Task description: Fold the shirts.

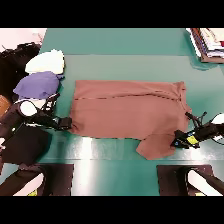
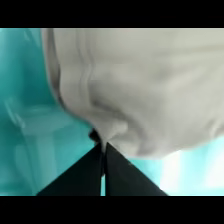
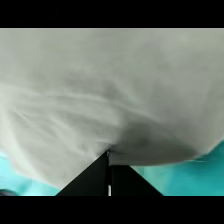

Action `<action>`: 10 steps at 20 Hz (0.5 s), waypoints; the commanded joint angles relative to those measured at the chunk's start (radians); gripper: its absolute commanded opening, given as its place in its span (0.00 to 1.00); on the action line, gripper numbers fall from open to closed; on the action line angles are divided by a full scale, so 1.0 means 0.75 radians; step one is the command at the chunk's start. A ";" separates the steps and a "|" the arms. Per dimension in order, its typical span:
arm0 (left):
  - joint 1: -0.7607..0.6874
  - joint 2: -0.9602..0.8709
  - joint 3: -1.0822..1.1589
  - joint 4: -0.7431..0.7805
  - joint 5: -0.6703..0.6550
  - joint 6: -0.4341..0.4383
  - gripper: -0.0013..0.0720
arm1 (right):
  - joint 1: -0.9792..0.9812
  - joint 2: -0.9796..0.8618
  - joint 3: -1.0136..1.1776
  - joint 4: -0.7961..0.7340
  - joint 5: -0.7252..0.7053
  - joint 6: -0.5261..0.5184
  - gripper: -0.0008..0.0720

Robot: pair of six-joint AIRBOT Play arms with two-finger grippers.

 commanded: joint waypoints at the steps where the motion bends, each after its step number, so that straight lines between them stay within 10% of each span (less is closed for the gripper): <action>1: 0.000 0.176 -0.031 0.093 -0.151 -0.061 0.05 | 0.030 0.129 0.048 -0.114 0.110 0.005 0.03; 5: 0.000 0.427 -0.060 0.038 -0.355 -0.071 0.05 | -0.057 0.386 0.205 -0.110 0.272 0.005 0.03; 10: 0.000 0.378 0.026 0.024 0.020 -0.071 0.05 | 0.022 0.353 0.478 -0.054 0.157 0.009 0.03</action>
